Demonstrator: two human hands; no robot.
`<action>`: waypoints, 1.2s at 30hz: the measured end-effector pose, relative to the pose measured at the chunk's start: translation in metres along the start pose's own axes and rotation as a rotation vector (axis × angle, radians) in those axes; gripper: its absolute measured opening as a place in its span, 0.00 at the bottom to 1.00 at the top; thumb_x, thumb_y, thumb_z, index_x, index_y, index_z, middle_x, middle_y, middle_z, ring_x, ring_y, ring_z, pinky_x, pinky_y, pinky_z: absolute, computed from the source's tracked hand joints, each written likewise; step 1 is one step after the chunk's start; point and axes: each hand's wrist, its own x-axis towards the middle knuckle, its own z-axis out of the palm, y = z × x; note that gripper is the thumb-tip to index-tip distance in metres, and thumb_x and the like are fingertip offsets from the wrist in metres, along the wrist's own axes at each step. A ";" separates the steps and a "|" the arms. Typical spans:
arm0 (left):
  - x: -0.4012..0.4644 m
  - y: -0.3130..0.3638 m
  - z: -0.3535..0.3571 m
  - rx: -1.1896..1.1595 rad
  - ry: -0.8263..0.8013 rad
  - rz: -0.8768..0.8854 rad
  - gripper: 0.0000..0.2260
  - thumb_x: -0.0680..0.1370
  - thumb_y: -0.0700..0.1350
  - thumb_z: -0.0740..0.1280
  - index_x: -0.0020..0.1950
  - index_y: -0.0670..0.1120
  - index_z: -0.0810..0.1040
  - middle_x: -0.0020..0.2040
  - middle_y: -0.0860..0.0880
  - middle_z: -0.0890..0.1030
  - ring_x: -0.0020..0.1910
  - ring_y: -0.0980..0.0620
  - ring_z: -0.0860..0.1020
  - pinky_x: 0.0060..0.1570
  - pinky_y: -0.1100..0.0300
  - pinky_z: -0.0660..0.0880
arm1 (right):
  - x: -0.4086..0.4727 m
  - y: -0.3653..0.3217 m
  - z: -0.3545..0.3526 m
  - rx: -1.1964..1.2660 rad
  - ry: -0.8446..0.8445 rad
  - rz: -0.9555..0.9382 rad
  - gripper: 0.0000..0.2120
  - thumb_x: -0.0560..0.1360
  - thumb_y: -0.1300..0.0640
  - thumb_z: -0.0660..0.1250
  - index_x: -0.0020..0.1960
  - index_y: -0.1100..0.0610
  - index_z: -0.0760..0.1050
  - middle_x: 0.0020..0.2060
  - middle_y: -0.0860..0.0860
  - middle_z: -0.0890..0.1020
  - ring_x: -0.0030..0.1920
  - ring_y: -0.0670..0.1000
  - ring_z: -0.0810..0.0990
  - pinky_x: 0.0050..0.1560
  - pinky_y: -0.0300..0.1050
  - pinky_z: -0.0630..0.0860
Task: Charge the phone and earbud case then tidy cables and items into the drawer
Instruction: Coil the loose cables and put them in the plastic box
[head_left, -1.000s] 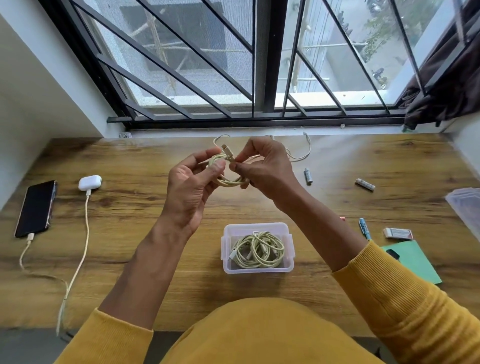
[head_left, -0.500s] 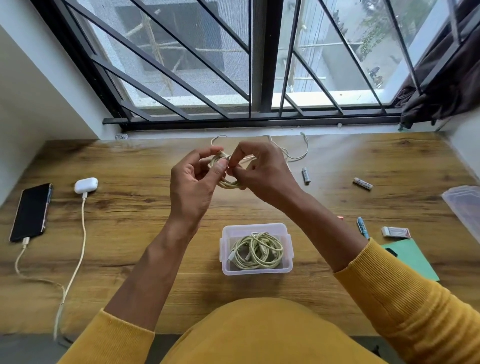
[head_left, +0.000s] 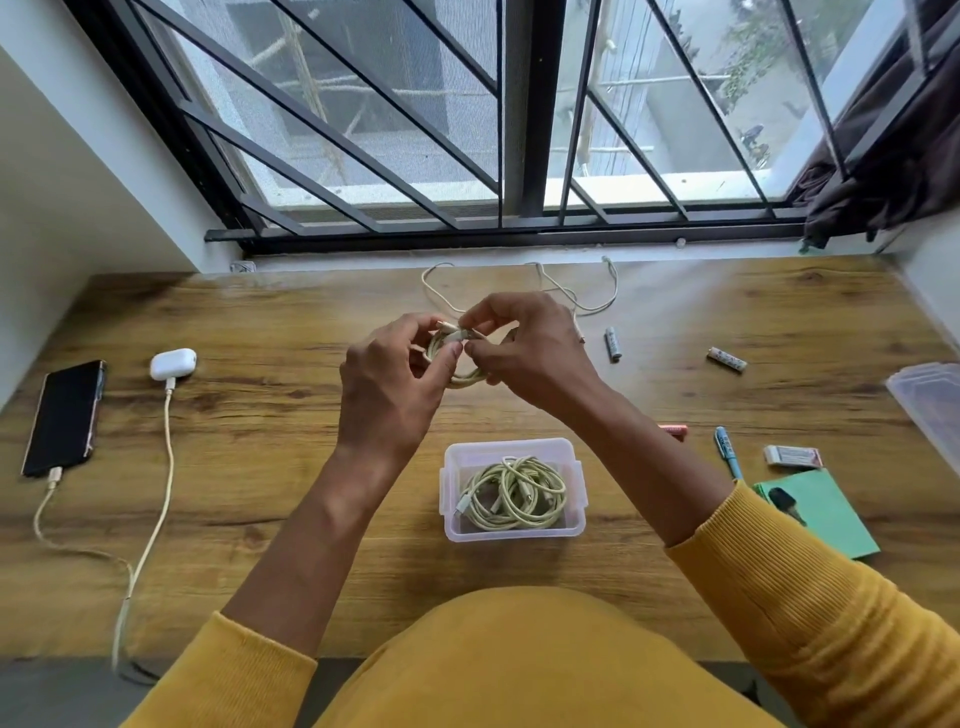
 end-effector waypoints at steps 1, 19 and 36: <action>0.000 0.000 0.000 0.019 0.018 0.025 0.12 0.80 0.48 0.75 0.62 0.46 0.85 0.51 0.50 0.87 0.42 0.55 0.84 0.45 0.56 0.84 | 0.001 -0.001 -0.001 0.023 -0.007 0.011 0.08 0.74 0.63 0.75 0.52 0.54 0.86 0.46 0.52 0.85 0.31 0.48 0.86 0.32 0.43 0.83; -0.001 0.003 0.007 -0.213 0.173 -0.181 0.07 0.84 0.43 0.68 0.58 0.45 0.85 0.43 0.53 0.88 0.39 0.59 0.86 0.42 0.51 0.85 | -0.001 -0.001 0.008 0.140 0.003 0.035 0.13 0.75 0.67 0.71 0.53 0.53 0.88 0.42 0.55 0.85 0.30 0.50 0.86 0.32 0.40 0.79; 0.016 0.007 -0.009 -0.889 -0.046 -0.688 0.02 0.80 0.39 0.74 0.50 0.45 0.86 0.40 0.47 0.88 0.35 0.52 0.86 0.36 0.60 0.82 | -0.005 0.000 0.002 0.289 0.032 0.086 0.10 0.77 0.66 0.74 0.55 0.57 0.79 0.42 0.57 0.86 0.33 0.53 0.86 0.28 0.37 0.75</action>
